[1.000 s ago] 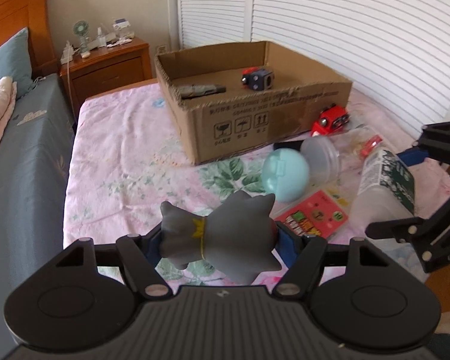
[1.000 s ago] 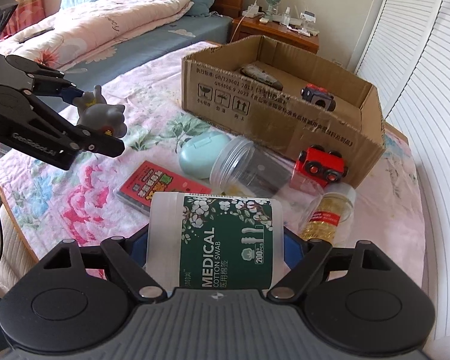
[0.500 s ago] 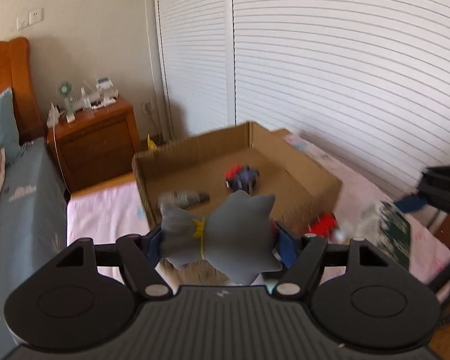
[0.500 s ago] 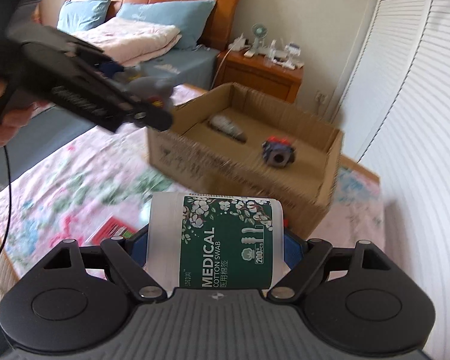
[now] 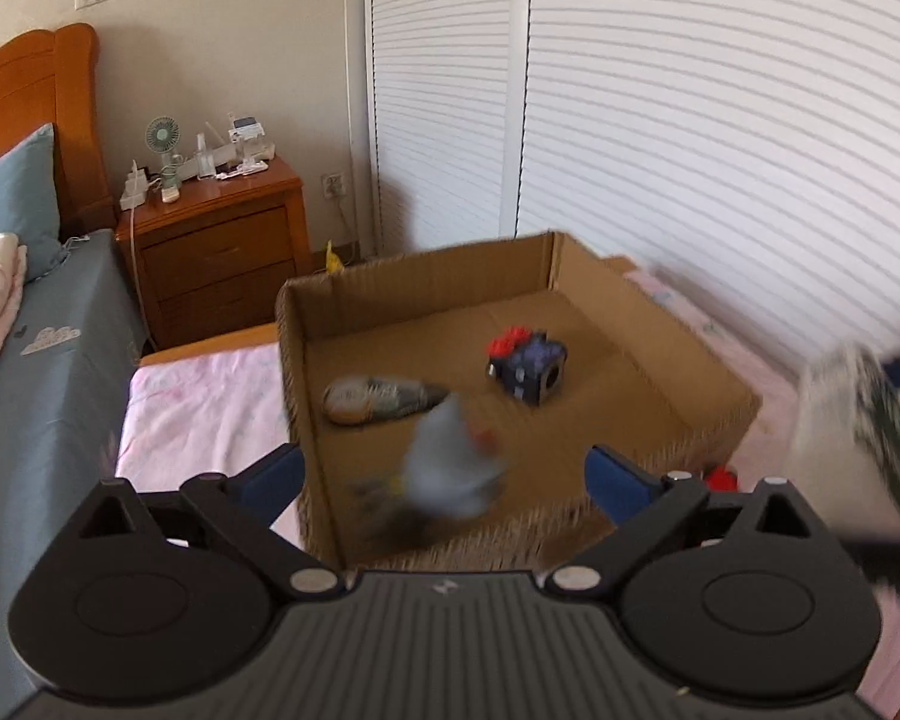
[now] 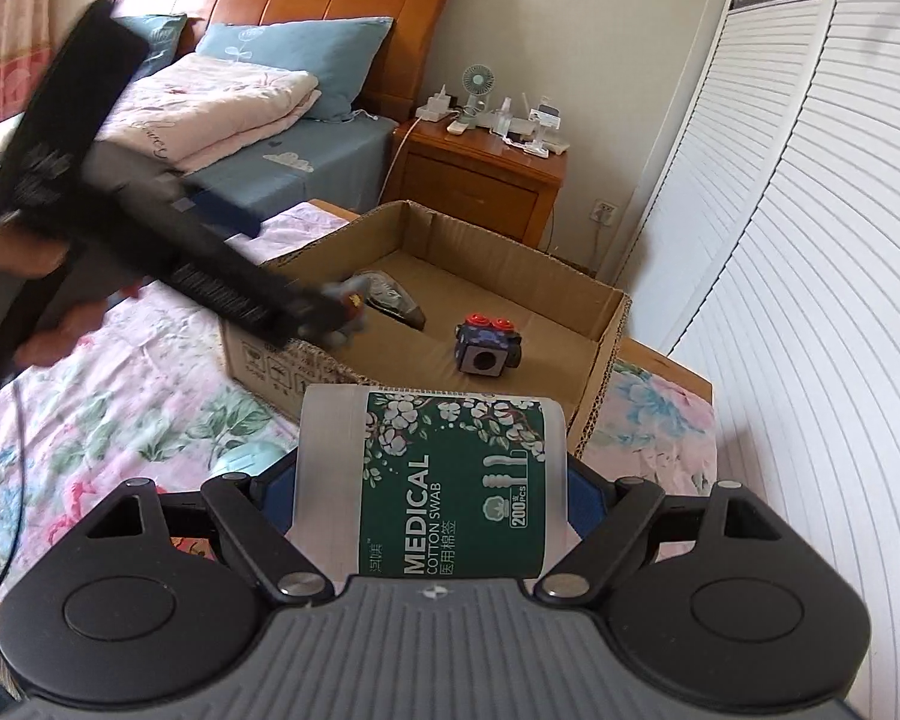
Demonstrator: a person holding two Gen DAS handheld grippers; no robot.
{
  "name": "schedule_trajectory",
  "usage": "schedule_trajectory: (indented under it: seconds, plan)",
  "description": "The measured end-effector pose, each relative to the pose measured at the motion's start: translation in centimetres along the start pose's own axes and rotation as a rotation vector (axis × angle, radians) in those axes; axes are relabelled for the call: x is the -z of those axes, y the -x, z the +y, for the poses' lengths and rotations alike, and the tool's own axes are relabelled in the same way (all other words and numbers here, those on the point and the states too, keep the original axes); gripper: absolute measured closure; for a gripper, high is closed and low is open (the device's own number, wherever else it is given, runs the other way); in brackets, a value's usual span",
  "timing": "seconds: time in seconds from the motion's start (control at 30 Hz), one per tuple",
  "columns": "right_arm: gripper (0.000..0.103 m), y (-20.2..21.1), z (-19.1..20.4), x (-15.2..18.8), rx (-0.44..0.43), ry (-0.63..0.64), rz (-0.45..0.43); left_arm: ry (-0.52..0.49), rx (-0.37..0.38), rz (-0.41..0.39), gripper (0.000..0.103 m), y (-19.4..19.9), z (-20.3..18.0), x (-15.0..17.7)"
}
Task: Organize rigid objects
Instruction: 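Carry the plush and the swab tub into the box and release both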
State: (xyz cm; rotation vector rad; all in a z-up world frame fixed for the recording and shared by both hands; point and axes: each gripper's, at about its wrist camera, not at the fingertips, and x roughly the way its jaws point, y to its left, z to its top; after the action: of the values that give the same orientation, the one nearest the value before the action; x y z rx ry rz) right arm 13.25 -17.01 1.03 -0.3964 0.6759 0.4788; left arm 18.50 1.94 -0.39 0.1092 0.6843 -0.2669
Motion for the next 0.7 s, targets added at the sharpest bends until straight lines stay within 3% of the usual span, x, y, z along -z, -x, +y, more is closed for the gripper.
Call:
schedule_trajectory:
  seconds: [0.17,0.7]
  plan:
    - [0.017,-1.1,-0.7,-1.0,-0.003,-0.029,0.015,-0.022,-0.02,0.008,0.003,2.1,-0.8,1.8]
    - [0.016,-6.4,-2.6,-6.4,0.071,-0.048,0.081,0.044,-0.031,-0.001,0.003,5.5,-0.1,4.8]
